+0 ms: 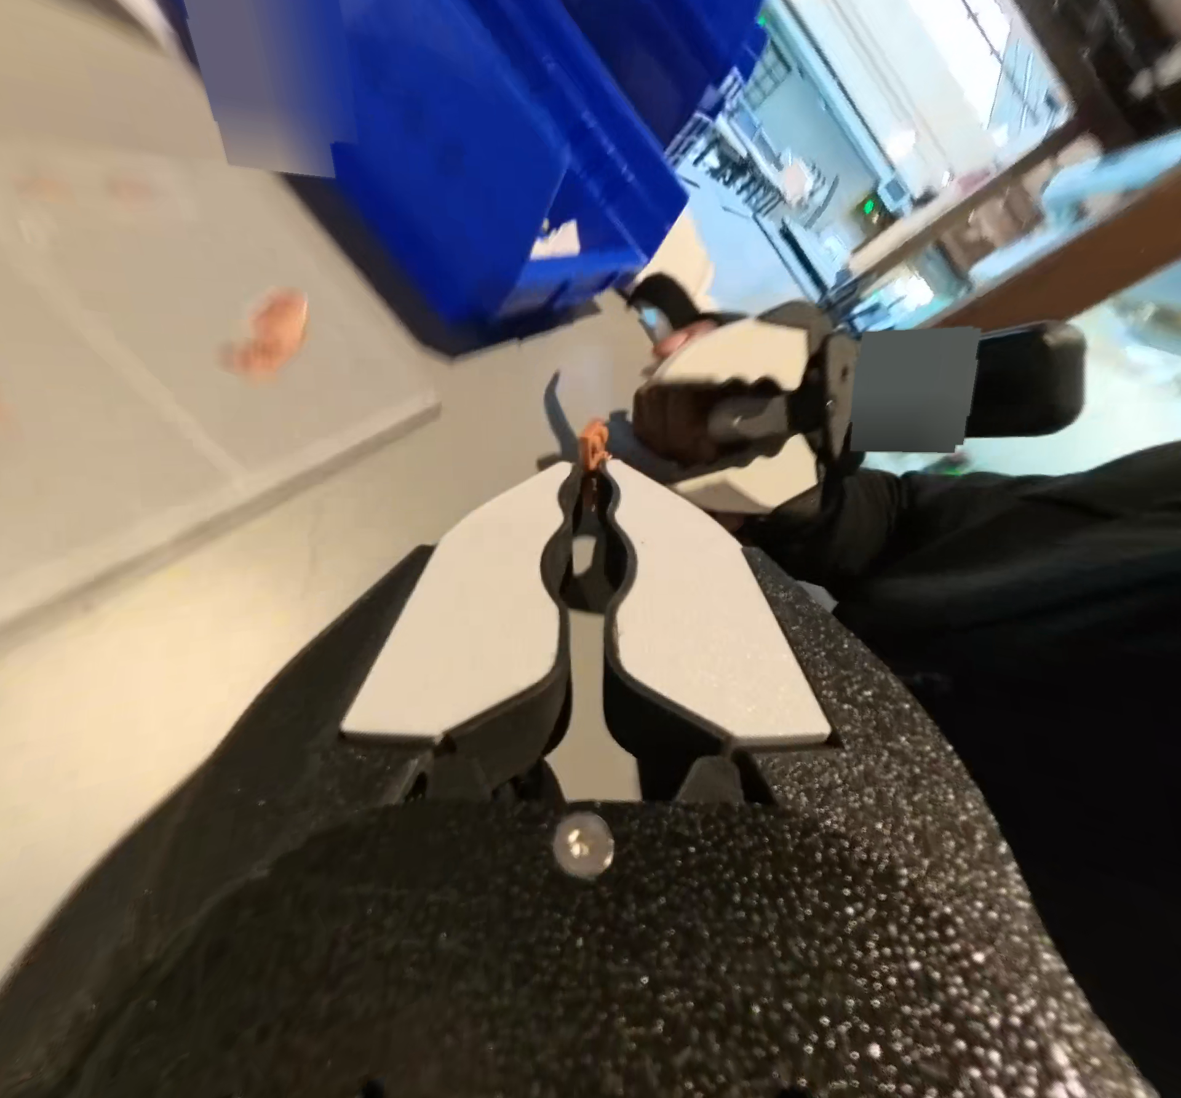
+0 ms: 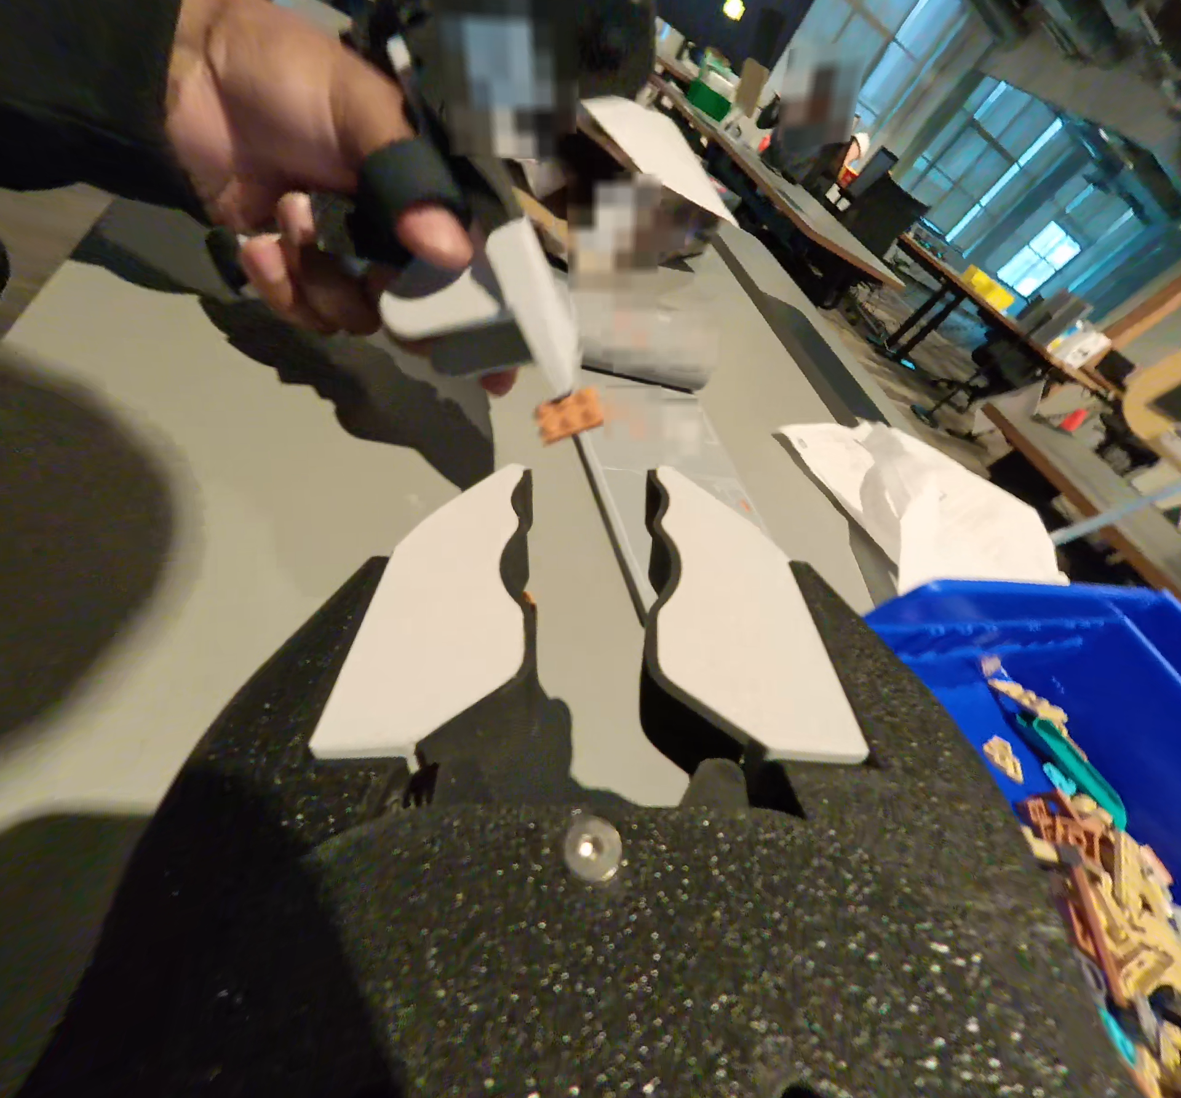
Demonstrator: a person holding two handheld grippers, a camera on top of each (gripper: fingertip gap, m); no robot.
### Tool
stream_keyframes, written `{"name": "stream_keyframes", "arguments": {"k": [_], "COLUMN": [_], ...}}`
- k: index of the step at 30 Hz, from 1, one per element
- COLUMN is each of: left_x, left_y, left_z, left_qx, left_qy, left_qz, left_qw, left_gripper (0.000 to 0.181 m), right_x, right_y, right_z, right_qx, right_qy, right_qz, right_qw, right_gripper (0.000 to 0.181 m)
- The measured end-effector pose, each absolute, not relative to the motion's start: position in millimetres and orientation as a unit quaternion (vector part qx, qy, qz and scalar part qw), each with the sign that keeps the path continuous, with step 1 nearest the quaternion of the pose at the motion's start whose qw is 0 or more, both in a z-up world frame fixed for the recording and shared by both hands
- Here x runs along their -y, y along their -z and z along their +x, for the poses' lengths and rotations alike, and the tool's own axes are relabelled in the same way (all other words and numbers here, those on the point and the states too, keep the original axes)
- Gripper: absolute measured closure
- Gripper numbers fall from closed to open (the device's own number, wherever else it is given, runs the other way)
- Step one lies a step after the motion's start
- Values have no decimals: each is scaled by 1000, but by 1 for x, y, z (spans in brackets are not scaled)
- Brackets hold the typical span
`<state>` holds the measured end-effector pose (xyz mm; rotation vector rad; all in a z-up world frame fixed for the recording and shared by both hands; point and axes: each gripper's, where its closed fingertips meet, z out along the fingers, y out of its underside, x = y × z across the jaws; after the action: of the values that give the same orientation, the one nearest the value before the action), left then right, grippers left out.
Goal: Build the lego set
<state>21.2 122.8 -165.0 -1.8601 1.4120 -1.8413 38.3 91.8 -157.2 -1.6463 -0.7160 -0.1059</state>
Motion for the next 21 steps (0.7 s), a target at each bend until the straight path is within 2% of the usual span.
{"name": "stream_keyframes", "arguments": {"k": [7,13,21], "left_x": [-120,-115,-110], "left_y": [196,203,213], "left_z": [12,9,8], "left_qx": [-575,-590,-615], "left_qy": [549,557,534], "left_qz": [-596,-583,-579], "left_qw": [110,33,-27], "left_gripper": [178,178,177], "right_x": [-98,-96,-90], "right_y": [160,168,175], "right_z": [44,34,23], "right_qx": [319,360,380], "right_qy": [53,34,-35], "right_qz": [-706,-698,-700], "right_qw": [630,618,604], "right_gripper": [143,143,146]}}
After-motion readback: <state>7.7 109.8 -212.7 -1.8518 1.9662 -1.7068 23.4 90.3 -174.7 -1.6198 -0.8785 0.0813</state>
